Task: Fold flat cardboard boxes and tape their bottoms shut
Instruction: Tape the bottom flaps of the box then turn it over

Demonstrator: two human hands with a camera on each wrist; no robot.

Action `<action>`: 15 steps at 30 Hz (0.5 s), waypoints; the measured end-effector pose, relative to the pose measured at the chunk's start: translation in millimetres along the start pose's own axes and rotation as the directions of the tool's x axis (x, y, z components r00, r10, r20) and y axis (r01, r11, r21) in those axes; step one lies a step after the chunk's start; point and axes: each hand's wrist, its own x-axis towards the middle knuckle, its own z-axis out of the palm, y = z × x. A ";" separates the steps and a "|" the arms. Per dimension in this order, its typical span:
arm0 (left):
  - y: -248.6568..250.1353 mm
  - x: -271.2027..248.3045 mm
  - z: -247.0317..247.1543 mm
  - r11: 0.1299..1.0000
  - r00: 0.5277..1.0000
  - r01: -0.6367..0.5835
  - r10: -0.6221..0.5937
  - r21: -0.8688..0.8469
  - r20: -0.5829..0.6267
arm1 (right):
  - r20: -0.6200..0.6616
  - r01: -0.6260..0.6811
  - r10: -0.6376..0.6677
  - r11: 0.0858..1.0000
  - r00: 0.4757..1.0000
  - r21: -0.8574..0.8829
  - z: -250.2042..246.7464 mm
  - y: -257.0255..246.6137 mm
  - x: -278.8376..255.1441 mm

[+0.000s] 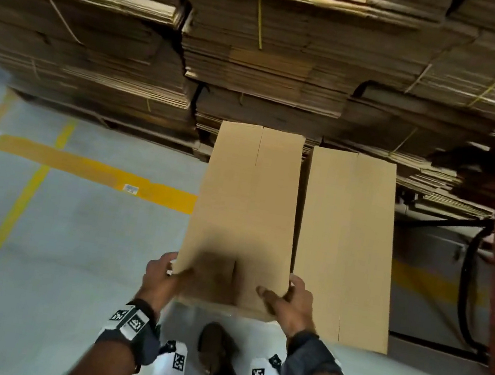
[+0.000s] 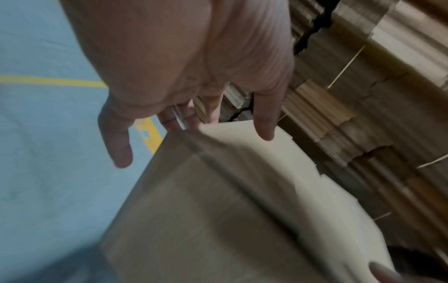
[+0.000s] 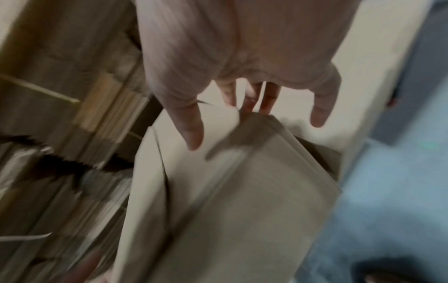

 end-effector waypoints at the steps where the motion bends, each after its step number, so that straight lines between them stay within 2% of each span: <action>1: 9.5 -7.2 1.5 0.997 0.999 -0.033 0.033 -0.076 0.003 | -0.034 0.048 -0.046 0.996 0.998 0.072 -2.9 -10.9 -9.2; 3: 26.9 -20.9 4.8 0.977 0.997 -0.069 0.076 -0.202 0.025 | -0.047 0.090 -0.083 0.978 0.995 0.188 -11.7 -48.5 -41.2; 5: 38.4 -37.4 5.9 0.957 0.995 -0.092 0.100 -0.275 0.014 | -0.001 0.065 -0.068 0.960 0.998 0.272 -22.7 -71.7 -62.9; 11: 60.8 -112.5 2.9 0.946 0.990 -0.144 0.135 -0.290 -0.051 | 0.078 0.090 -0.115 0.959 0.990 0.268 -66.4 -98.7 -133.7; 15: 80.3 -190.9 8.8 0.907 0.965 -0.259 0.231 -0.333 -0.122 | 0.085 0.199 -0.232 0.937 0.969 0.286 -112.0 -108.1 -180.2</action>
